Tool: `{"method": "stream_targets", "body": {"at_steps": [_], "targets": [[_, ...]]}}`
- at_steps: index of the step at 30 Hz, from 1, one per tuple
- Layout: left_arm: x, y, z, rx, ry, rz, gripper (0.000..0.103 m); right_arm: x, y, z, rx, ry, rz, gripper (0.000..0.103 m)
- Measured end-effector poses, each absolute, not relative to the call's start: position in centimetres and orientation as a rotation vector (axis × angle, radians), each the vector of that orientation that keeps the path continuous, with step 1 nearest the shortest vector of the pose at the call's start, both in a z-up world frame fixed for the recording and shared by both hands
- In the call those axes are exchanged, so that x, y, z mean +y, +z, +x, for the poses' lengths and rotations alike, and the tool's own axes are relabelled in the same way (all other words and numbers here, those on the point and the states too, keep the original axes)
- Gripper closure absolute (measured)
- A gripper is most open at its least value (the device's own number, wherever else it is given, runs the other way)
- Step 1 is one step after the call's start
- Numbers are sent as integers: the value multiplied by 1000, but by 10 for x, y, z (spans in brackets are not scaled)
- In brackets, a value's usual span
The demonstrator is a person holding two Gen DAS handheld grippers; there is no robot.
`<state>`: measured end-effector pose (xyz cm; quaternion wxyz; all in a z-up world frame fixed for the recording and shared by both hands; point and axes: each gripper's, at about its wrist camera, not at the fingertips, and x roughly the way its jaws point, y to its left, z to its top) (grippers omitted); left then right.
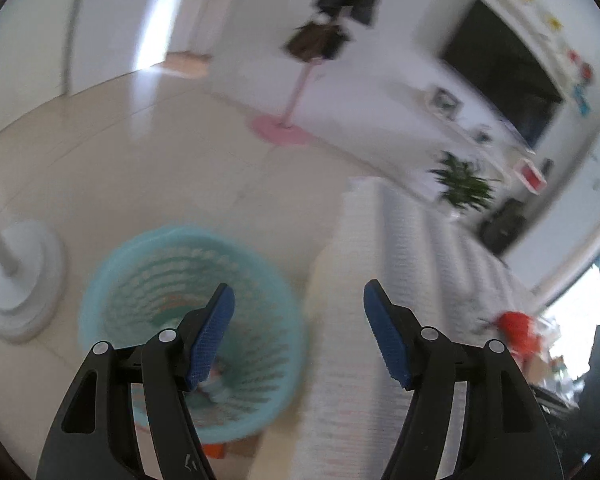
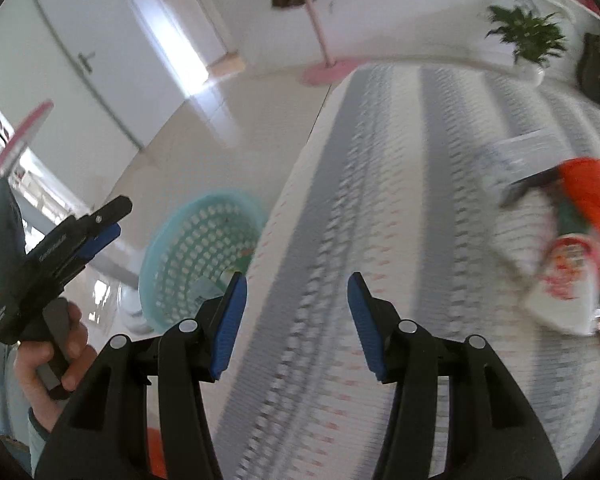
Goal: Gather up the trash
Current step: 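Grasp the white noodle cup with the left tool while the right tool grasps the orange paper cup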
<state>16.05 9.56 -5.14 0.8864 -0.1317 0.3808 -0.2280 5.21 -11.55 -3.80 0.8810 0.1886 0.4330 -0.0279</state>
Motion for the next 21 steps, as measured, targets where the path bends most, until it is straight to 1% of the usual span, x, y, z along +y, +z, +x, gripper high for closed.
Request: {"method": "stream_targets", "body": {"at_steps": [5,10,15,21], "targets": [[26,-20,127,749,-645,-234,38,-172,-3,8,785,-162,363,54],[-49,-12,101,769,-807,-202,38,-232,14,-35,724,-292,328,54],[-132,-25,70,804,-950,-93,38,-307,11,-79,704,-432,357,54],[-200,-75,58,904,-1063,-1,39,-377,-9,-108,705,-551,411,54]]}}
